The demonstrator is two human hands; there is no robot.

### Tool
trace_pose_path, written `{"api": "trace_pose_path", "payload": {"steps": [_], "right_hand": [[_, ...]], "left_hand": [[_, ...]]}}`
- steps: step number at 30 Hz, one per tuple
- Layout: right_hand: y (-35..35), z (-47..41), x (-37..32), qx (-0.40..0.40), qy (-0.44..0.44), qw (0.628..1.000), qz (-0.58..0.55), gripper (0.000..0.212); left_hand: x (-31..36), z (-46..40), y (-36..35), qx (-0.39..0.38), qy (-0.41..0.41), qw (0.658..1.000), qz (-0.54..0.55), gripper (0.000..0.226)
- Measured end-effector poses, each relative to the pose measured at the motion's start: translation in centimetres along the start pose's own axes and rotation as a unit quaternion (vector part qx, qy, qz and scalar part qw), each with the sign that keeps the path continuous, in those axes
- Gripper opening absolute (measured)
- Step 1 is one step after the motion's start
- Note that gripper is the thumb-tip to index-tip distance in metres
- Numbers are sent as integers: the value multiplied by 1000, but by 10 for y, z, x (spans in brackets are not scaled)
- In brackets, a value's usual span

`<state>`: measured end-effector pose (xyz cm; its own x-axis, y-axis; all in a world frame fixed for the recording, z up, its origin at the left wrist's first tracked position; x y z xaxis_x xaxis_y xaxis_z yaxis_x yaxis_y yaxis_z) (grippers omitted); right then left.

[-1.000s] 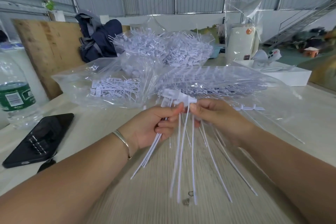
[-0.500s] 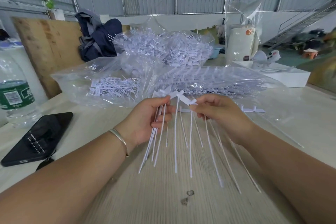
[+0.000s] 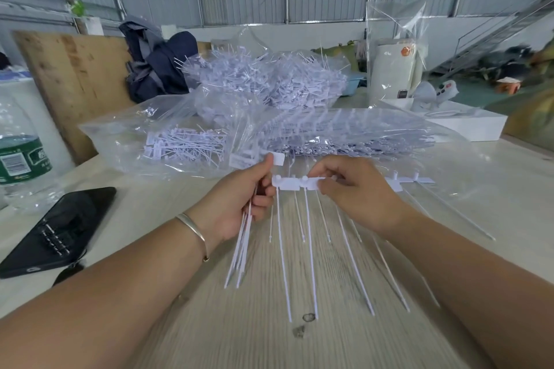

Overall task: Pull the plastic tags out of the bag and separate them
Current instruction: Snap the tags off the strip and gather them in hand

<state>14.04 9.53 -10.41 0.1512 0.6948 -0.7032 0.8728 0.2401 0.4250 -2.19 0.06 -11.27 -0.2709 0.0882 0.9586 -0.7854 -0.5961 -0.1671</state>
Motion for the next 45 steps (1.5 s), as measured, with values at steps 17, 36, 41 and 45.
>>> {"api": "trace_pose_path", "payload": {"steps": [17, 36, 41, 45], "right_hand": [[4, 0, -1, 48, 58, 992, 102, 21], [10, -3, -7, 60, 13, 989, 136, 33], [10, -4, -6, 7, -70, 997, -3, 36], [9, -2, -10, -8, -84, 994, -75, 35]], "left_hand": [[-2, 0, 0, -26, -33, 995, -94, 19], [2, 3, 2, -25, -100, 989, -106, 30], [4, 7, 0, -42, -108, 990, -80, 14], [3, 13, -5, -76, -111, 988, -80, 18]]}}
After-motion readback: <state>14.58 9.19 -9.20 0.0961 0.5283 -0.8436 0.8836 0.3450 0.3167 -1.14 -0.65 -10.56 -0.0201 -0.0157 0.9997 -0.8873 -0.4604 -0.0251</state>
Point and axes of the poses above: each hand's wrist, its own z-axis away from the middle knuckle, its own y-axis out of the back of the hand, x = y × z, the point moved 2 cm from there along -z, towards the middle knuckle, and after that the axes turned 13 degrees about x, right-handed, at the moved point
